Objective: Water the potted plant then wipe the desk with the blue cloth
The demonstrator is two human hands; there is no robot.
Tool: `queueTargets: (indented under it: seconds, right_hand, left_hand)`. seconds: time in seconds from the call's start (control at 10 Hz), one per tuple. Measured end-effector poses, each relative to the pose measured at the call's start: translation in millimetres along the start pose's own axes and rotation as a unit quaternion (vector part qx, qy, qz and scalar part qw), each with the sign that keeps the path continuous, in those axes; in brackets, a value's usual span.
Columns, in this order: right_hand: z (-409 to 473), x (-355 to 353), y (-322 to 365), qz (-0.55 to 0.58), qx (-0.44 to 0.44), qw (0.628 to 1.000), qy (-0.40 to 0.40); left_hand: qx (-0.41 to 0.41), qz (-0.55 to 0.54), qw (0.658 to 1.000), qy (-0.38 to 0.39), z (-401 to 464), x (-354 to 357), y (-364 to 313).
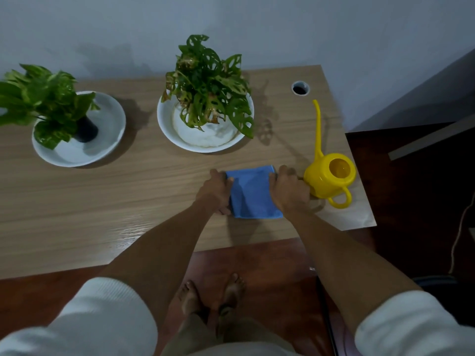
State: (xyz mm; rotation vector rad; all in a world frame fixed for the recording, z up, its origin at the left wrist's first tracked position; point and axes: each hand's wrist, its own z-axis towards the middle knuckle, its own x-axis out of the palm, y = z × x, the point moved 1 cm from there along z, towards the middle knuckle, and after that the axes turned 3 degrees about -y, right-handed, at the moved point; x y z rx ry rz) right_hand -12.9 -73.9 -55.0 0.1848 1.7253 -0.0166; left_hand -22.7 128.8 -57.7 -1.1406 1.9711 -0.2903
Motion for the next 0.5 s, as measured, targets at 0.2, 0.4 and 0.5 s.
queueTargets:
  seconds: [0.2, 0.4, 0.5]
  right_hand:
    - [-16.0, -5.3, 37.3, -0.003, -0.056, 0.998, 0.004]
    - [-31.8, -13.7, 107.2, 0.059, -0.131, 0.989, 0.029]
    - [-39.2, -12.8, 139.8, 0.079, -0.132, 0.988, 0.033]
  left_hand:
    - [0.094, 0.165, 0.978, -0.083, -7.4, -42.0, 43.5]
    - [0.094, 0.202, 0.967, -0.126, -24.4, -102.0, 100.1]
    - [0.094, 0.196, 0.966, -0.138, -27.1, -129.9, 123.5]
